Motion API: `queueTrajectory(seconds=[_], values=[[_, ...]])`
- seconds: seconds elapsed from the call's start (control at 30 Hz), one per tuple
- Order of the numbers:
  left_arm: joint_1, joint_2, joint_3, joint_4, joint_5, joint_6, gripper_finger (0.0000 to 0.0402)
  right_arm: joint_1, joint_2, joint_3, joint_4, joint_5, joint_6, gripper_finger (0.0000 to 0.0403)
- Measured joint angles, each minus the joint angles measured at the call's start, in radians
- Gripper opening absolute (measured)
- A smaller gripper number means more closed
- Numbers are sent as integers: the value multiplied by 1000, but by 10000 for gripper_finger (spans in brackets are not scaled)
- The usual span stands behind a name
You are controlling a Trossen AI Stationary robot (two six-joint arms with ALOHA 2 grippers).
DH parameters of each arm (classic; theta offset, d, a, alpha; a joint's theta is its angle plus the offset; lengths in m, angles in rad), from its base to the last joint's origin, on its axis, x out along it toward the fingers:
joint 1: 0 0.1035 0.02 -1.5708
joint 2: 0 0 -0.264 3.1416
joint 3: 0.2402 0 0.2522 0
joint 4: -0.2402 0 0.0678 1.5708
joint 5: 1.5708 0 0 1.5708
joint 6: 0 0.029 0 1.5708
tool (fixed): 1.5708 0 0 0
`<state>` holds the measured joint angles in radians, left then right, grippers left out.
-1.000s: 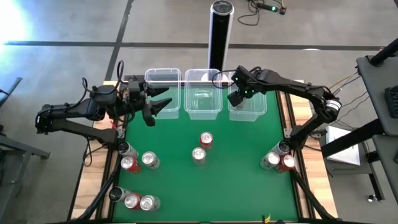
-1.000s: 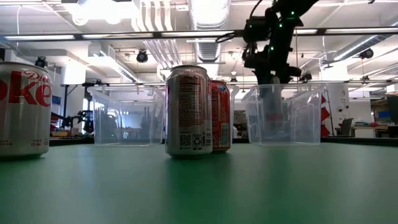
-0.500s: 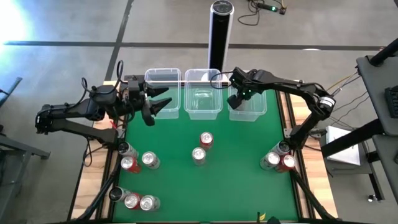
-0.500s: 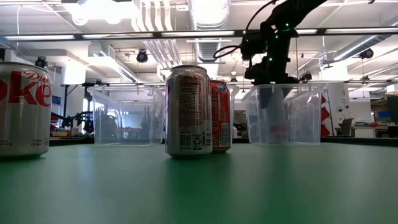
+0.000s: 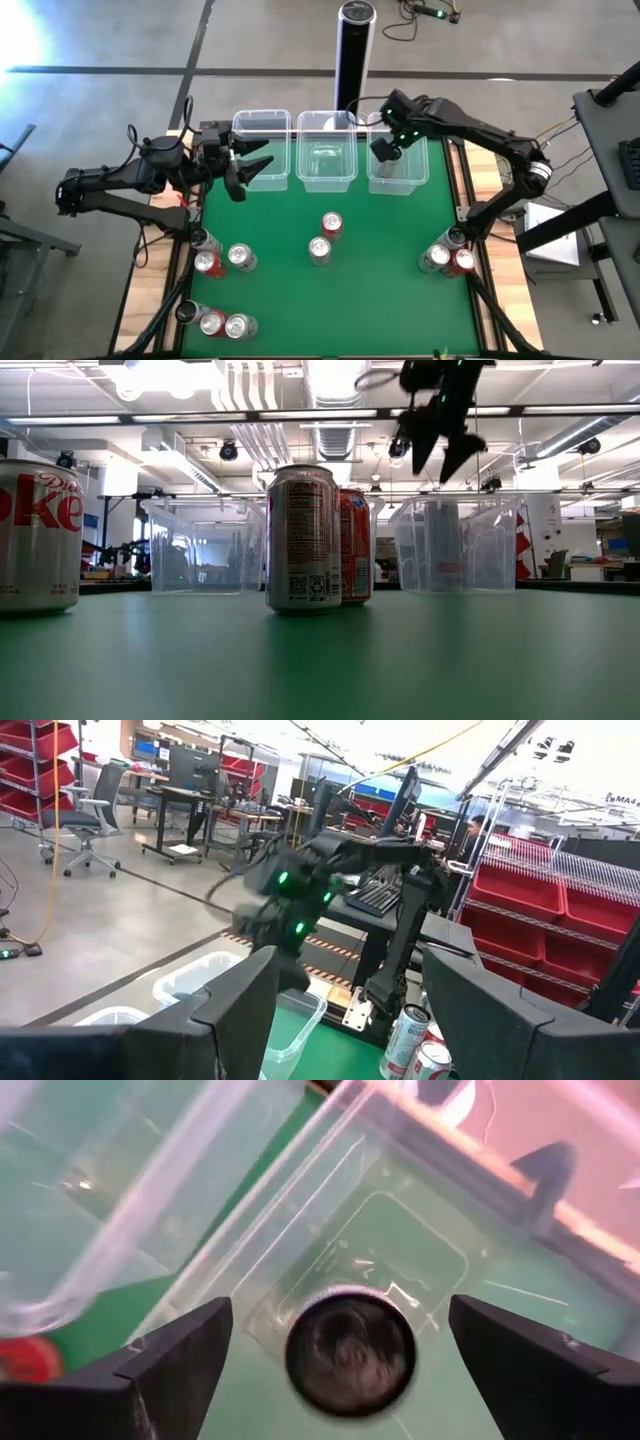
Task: Sort soda cans
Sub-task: Put the top right white/black soda can into the right transparent bin
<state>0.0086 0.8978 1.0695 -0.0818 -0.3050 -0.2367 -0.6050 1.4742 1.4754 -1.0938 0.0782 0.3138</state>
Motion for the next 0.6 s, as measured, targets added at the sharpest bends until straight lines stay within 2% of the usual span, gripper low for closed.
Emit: queueTrajectory(seconds=[0.13,0.3,0.4,0.53,0.6], values=[[0,0,0,-6,0,8,233,51,-76,69,-79,8,57,368],[0,3,0,-46,0,9,233,171,-187,69,-256,136,242,368],[0,11,0,-50,0,18,233,251,-249,56,-357,170,321,368],[13,35,0,-61,5,57,233,360,-292,11,-475,173,352,368],[22,54,0,-61,14,72,233,407,-316,-29,-473,134,357,368]])
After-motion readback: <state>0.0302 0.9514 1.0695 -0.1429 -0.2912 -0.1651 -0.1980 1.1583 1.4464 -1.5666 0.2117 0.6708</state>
